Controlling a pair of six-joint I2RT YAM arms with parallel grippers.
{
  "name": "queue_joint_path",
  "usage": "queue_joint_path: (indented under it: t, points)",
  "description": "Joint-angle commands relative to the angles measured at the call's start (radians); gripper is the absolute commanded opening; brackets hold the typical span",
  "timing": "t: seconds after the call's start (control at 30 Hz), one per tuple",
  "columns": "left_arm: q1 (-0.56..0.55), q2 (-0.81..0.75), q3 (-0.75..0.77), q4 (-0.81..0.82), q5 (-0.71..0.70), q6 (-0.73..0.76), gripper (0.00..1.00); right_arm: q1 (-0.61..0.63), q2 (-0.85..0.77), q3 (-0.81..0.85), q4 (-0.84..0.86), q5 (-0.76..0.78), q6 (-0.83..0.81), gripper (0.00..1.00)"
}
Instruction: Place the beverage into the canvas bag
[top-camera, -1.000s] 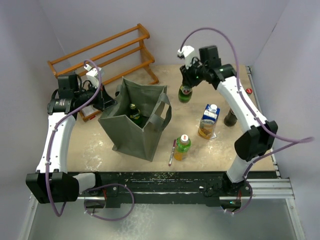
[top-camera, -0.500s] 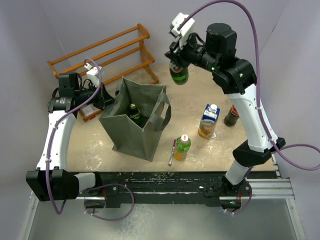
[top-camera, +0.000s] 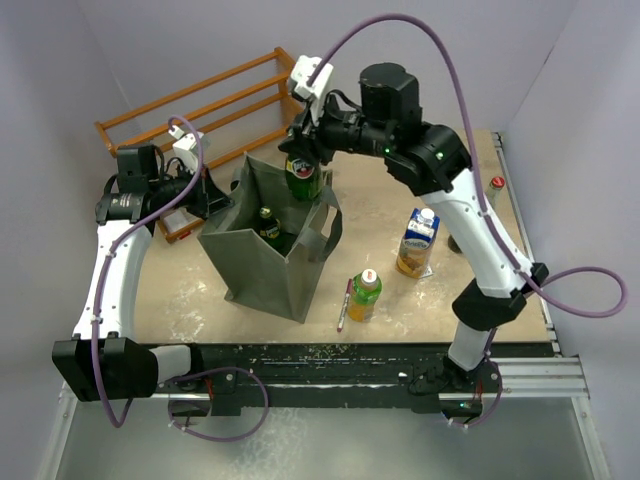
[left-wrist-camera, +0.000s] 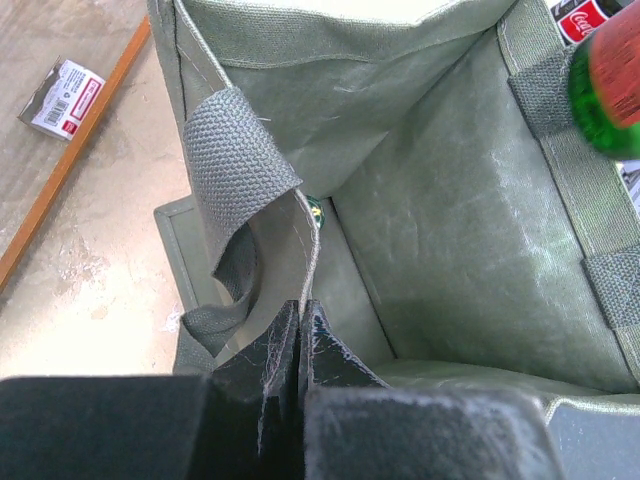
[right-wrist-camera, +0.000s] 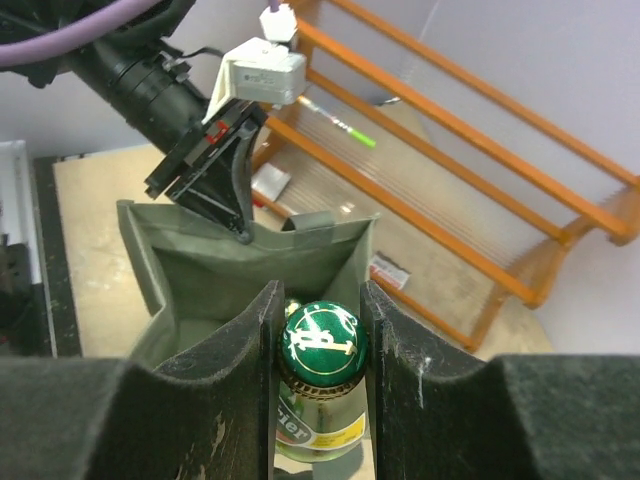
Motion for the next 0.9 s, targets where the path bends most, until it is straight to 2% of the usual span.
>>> queue_joint_path:
  t: [0.0,0.23,0.43,0.57,0.87]
  points:
    - [0.006,-0.015,0.022,0.021,-0.002,0.011,0.0,-0.003,0.0,-0.018,0.179,-0.153,0.051,0.0]
    - [0.006,-0.031,0.008,0.022,-0.002,0.011,0.0,-0.004,-0.049,-0.293,0.331,-0.277,0.046,0.0]
    - [0.006,-0.037,0.0,0.023,-0.004,0.013,0.0,-0.003,-0.044,-0.429,0.358,-0.31,0.003,0.0]
    - [0.006,-0.037,0.003,0.022,-0.004,0.012,0.0,-0.003,-0.035,-0.503,0.37,-0.301,-0.039,0.0]
    - [0.006,-0.04,-0.01,0.026,-0.001,0.011,0.0,-0.014,-0.007,-0.611,0.419,-0.18,-0.132,0.0]
